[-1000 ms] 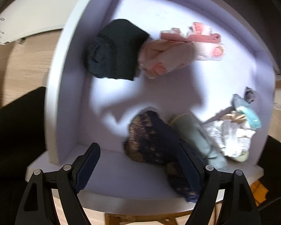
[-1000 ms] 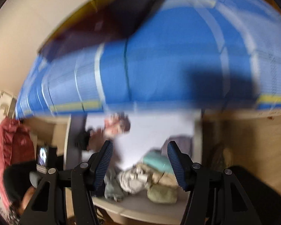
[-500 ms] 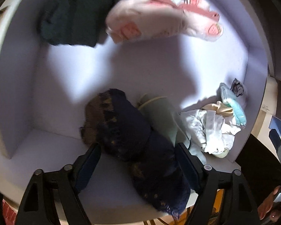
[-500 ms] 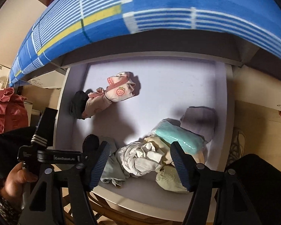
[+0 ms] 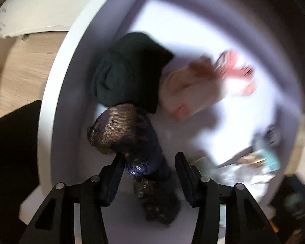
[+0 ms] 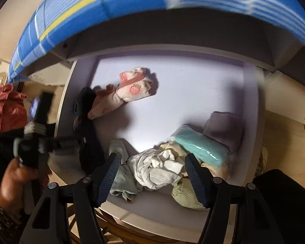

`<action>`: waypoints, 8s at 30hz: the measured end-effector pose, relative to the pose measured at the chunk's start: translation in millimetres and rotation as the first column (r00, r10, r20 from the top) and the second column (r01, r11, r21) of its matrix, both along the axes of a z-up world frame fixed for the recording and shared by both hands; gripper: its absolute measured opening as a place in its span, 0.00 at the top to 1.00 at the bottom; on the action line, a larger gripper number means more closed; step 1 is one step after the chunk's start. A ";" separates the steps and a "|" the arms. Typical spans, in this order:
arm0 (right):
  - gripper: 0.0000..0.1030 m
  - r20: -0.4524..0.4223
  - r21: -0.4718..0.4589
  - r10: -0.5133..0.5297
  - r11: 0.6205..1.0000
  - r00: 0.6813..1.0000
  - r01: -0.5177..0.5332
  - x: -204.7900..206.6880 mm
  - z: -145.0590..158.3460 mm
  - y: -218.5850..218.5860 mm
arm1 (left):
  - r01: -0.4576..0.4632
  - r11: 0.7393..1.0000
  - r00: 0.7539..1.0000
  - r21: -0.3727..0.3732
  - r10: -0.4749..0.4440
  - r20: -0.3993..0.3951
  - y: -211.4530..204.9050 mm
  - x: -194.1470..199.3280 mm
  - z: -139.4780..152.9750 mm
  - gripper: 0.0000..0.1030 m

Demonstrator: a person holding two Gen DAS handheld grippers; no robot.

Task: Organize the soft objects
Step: 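Return the right gripper to the drawer above the rolled clothes, then grasp the rolled pale green garment with the right gripper while the left gripper holds the navy garment, then carry the pale green garment into the gold box with the right gripper, then lower the pale green garment into the gold box and open the right gripper, then return the right gripper to the drawer above the rolled clothes, then lift the navy lace garment with the left gripper and carry it into the gold box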

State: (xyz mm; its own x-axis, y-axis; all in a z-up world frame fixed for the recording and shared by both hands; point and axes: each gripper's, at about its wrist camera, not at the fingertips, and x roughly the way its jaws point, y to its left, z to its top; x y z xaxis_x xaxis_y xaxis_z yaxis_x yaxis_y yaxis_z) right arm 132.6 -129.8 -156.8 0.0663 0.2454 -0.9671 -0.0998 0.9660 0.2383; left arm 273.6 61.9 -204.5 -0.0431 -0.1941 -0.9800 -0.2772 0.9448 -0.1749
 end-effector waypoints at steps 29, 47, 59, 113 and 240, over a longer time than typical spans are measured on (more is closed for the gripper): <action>0.67 -0.226 -0.043 0.285 0.953 0.932 -0.301 -10.2 -103.8 96.9 | 0.031 0.996 0.990 0.081 -0.020 -0.136 -10.4 -43.4 -58.9 0.46; 0.66 -0.141 -0.047 0.015 0.999 0.990 -0.022 15.5 -78.5 41.7 | 0.142 0.987 0.971 0.077 -0.124 -0.203 -50.4 -49.0 -123.7 0.40; 0.68 -0.151 -0.197 0.270 0.935 0.951 -0.297 -3.1 -80.7 88.3 | 0.205 0.974 0.965 0.097 -0.185 -0.188 -66.3 -53.9 -126.6 0.53; 0.68 0.389 0.116 -0.339 0.940 0.857 0.320 202.5 237.6 -17.7 | 0.130 0.990 0.977 0.052 -0.119 -0.174 -2.2 -74.4 -90.5 0.57; 0.28 -0.173 0.015 -0.024 1.000 0.985 0.027 -0.7 2.9 3.8 | 0.477 0.876 0.653 0.068 -0.405 0.640 -72.9 -80.7 289.3 0.70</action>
